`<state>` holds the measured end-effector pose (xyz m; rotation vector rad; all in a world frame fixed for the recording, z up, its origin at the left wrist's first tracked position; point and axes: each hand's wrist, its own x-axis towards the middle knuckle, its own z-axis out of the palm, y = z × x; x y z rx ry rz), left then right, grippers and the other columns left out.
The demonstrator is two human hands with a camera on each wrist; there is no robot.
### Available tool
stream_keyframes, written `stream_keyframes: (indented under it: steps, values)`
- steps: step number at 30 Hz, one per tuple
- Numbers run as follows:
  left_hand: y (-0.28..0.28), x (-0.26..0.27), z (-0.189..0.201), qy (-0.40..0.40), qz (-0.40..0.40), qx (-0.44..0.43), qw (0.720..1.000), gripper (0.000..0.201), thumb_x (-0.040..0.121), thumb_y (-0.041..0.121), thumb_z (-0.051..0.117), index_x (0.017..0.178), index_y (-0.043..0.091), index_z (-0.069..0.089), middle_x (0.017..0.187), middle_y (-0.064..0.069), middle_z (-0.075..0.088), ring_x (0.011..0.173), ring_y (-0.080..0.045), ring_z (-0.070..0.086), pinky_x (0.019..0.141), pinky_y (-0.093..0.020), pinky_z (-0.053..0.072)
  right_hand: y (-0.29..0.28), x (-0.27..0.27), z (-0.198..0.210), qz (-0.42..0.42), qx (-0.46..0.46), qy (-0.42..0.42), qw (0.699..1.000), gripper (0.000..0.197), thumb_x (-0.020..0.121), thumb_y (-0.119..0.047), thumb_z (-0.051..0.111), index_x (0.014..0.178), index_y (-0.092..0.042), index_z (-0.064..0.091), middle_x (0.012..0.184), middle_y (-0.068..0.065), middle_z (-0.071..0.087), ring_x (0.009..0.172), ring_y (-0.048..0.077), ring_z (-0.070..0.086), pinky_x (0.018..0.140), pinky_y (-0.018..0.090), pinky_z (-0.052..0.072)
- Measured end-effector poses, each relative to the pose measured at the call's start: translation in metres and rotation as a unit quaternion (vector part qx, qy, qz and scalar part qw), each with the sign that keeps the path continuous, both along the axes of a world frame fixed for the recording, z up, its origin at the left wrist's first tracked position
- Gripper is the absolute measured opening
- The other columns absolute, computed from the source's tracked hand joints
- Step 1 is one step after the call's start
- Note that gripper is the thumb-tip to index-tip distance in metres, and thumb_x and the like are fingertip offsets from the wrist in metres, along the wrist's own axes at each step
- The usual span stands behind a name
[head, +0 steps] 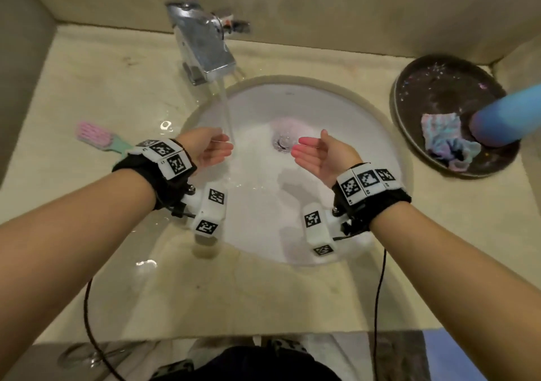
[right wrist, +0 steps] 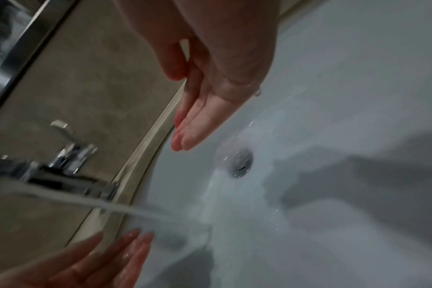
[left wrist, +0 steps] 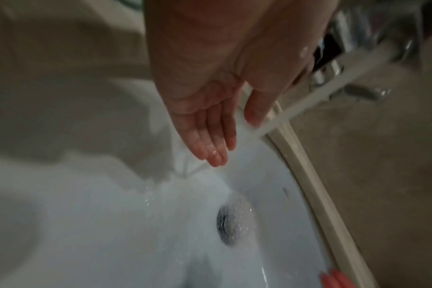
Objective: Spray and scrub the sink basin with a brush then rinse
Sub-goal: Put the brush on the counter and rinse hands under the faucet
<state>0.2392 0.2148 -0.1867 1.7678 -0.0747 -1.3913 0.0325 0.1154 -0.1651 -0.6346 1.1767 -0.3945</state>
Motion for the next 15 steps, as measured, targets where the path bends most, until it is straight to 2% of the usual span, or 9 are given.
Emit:
stream_keyframes:
  steps: [1, 4, 7, 10, 11, 12, 14, 15]
  values:
    - [0.006, 0.005, 0.004, -0.006, 0.018, -0.011, 1.000, 0.024, 0.099, 0.023, 0.043, 0.082, 0.012, 0.056, 0.054, 0.004, 0.068, 0.059, -0.008, 0.065, 0.064, -0.019, 0.050, 0.001, 0.016, -0.001, 0.024, 0.010, -0.008, 1.000, 0.046, 0.103, -0.032, 0.029, 0.086, -0.001, 0.058, 0.086, 0.015, 0.064, 0.076, 0.022, 0.064, 0.066, 0.026, 0.056]
    - [0.023, 0.013, 0.018, -0.021, 0.056, -0.036, 0.998, 0.021, 0.098, 0.020, 0.043, 0.085, 0.012, 0.057, 0.071, 0.000, 0.068, 0.050, -0.003, 0.063, 0.057, -0.015, 0.050, 0.003, 0.060, -0.002, 0.084, 0.031, -0.010, 0.996, 0.044, 0.103, -0.030, 0.031, 0.087, 0.001, 0.057, 0.090, 0.016, 0.062, 0.077, 0.024, 0.063, 0.063, 0.026, 0.056]
    - [0.044, 0.021, 0.026, -0.025, 0.107, -0.049, 0.993, 0.023, 0.098, 0.023, 0.045, 0.084, 0.012, 0.059, 0.075, -0.001, 0.068, 0.055, -0.004, 0.065, 0.063, -0.016, 0.051, 0.006, 0.097, -0.003, 0.115, 0.065, -0.016, 0.991, 0.045, 0.104, -0.027, 0.029, 0.095, 0.006, 0.057, 0.104, 0.020, 0.061, 0.087, 0.028, 0.063, 0.070, 0.030, 0.056]
    - [0.065, 0.026, 0.030, -0.021, 0.157, -0.052, 0.986, 0.024, 0.098, 0.026, 0.045, 0.088, 0.011, 0.061, 0.079, -0.002, 0.069, 0.067, -0.008, 0.066, 0.068, -0.018, 0.053, 0.009, 0.120, -0.005, 0.123, 0.086, -0.027, 0.988, 0.044, 0.104, -0.026, 0.028, 0.087, 0.005, 0.056, 0.091, 0.018, 0.062, 0.079, 0.025, 0.062, 0.061, 0.027, 0.057]
    - [0.071, 0.026, 0.030, -0.016, 0.175, -0.055, 0.983, 0.023, 0.098, 0.026, 0.046, 0.088, 0.011, 0.061, 0.080, -0.002, 0.069, 0.070, -0.009, 0.066, 0.068, -0.019, 0.054, 0.010, 0.126, -0.005, 0.117, 0.091, -0.031, 0.988, 0.043, 0.104, -0.025, 0.029, 0.091, 0.005, 0.057, 0.092, 0.018, 0.062, 0.084, 0.025, 0.063, 0.065, 0.027, 0.057]
    - [0.077, 0.026, 0.031, -0.010, 0.191, -0.058, 0.980, 0.022, 0.098, 0.025, 0.046, 0.089, 0.011, 0.060, 0.081, -0.003, 0.068, 0.071, -0.010, 0.065, 0.067, -0.019, 0.054, 0.010, 0.131, -0.005, 0.102, 0.103, -0.049, 0.988, 0.041, 0.104, -0.025, 0.029, 0.100, 0.006, 0.057, 0.096, 0.019, 0.062, 0.094, 0.027, 0.064, 0.076, 0.029, 0.056]
    - [0.089, 0.024, 0.031, -0.006, 0.215, -0.060, 0.975, 0.022, 0.098, 0.026, 0.046, 0.090, 0.010, 0.060, 0.085, -0.004, 0.068, 0.072, -0.010, 0.065, 0.065, -0.018, 0.056, 0.008, 0.137, -0.007, 0.058, 0.141, -0.106, 0.983, 0.039, 0.104, -0.022, 0.028, 0.121, 0.007, 0.048, 0.104, 0.019, 0.060, 0.112, 0.027, 0.058, 0.099, 0.034, 0.046]
    - [0.094, 0.023, 0.031, -0.007, 0.224, -0.061, 0.973, 0.022, 0.098, 0.026, 0.046, 0.091, 0.010, 0.060, 0.087, -0.004, 0.068, 0.072, -0.010, 0.065, 0.063, -0.018, 0.056, 0.007, 0.140, -0.009, 0.043, 0.151, -0.124, 0.980, 0.041, 0.104, -0.021, 0.028, 0.129, 0.007, 0.043, 0.112, 0.018, 0.059, 0.116, 0.027, 0.055, 0.104, 0.036, 0.042]
